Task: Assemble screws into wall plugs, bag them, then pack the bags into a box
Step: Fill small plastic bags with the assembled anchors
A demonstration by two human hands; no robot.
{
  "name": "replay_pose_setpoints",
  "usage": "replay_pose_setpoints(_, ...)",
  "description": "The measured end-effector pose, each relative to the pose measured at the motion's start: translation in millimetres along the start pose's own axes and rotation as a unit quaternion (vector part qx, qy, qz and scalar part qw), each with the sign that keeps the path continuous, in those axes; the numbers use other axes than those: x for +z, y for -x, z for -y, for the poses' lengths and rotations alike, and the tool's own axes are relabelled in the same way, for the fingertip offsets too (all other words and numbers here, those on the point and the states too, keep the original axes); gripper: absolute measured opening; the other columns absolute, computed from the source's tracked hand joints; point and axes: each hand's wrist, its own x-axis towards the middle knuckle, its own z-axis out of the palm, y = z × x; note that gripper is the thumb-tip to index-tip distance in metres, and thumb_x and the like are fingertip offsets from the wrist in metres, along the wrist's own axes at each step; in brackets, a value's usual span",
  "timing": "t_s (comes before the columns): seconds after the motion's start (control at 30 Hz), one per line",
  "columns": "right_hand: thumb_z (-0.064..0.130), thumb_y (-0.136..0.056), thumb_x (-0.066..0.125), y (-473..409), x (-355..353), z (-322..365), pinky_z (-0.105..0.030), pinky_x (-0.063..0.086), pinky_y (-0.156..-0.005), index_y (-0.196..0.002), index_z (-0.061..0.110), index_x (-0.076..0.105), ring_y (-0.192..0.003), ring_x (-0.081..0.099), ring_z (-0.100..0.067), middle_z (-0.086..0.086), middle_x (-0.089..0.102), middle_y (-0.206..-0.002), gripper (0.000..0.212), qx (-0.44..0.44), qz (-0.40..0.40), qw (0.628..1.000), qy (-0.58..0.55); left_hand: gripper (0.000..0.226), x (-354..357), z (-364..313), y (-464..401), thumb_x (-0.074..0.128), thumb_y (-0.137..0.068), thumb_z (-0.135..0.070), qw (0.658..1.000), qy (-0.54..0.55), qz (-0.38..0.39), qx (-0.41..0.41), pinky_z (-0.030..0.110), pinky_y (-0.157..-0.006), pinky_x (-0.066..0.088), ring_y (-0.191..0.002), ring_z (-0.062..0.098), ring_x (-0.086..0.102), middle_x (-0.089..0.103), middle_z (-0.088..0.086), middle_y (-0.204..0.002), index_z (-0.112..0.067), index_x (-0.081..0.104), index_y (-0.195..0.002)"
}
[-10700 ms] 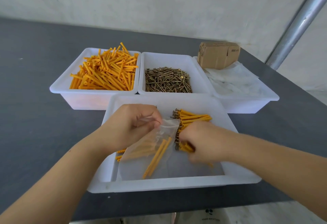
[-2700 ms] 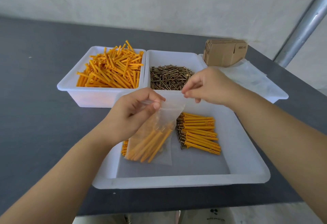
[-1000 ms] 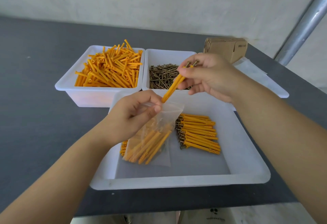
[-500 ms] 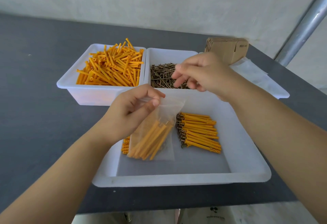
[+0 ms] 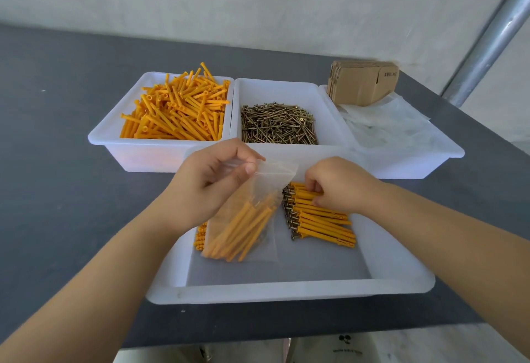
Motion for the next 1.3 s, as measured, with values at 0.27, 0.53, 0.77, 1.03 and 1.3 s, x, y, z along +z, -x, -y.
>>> replay_pose_setpoints(0.27,0.024,-0.085,0.075,1.9,-1.9,-4.8,-0.023,0.044,-0.073,-0.104,0.022,0.067,-0.088,0.060,-0.012,0.009,0.063,-0.091,0.021,0.005,0.004,0.996,-0.084,0.020,-0.6,-2.2,-0.5,0.054,-0.095,-0.018,1.000,-0.006,0.001,-0.007,0.039,-0.092,0.051,-0.102,0.019,0.064,0.071,0.004,-0.106,-0.006,0.068,-0.104)
replay_pose_setpoints(0.53,0.010,-0.085,0.071,10.9,-23.2,-14.8,-0.029,0.056,-0.065,-0.088,0.007,0.069,-0.074,0.070,-0.019,-0.006,0.072,-0.080,0.004,0.009,-0.085,0.968,-0.238,0.020,-0.1,-1.4,-1.8,0.054,-0.095,-0.017,1.000,-0.005,0.009,-0.003,0.031,-0.090,0.051,-0.102,0.018,0.065,0.071,0.004,-0.107,-0.004,0.068,-0.103)
replay_pose_setpoints(0.77,0.014,-0.093,0.066,17.6,-68.4,0.1,-0.023,0.056,-0.059,-0.091,0.017,0.069,-0.072,0.070,-0.011,0.001,0.074,-0.080,0.005,-0.022,-0.204,0.811,-0.548,0.018,-1.1,-1.5,-0.9,0.055,-0.096,-0.014,1.000,-0.012,0.016,0.001,0.021,-0.089,0.048,-0.103,0.013,0.064,0.070,0.004,-0.110,-0.001,0.066,-0.102)
replay_pose_setpoints(1.03,0.004,-0.088,0.070,3.5,-75.3,39.9,-0.027,0.057,-0.063,-0.095,0.011,0.069,-0.079,0.073,-0.018,-0.005,0.075,-0.082,0.009,-0.106,-0.088,0.807,-0.574,0.015,-0.4,-4.1,-0.6,0.054,-0.094,-0.012,1.000,0.009,0.022,0.014,0.028,-0.081,0.048,-0.087,0.020,0.061,0.066,0.010,-0.091,0.000,0.063,-0.094)
replay_pose_setpoints(1.3,0.018,-0.092,0.068,1.6,-73.8,45.5,-0.027,0.054,-0.057,-0.106,0.011,0.074,-0.093,0.073,-0.017,-0.005,0.077,-0.095,0.016,-0.105,-0.001,0.850,-0.516,0.012,-0.8,-1.6,-0.2,0.054,-0.096,-0.005,0.999,0.026,0.031,0.011,0.026,-0.084,0.048,-0.091,0.016,0.063,0.068,0.011,-0.094,0.004,0.062,-0.094)
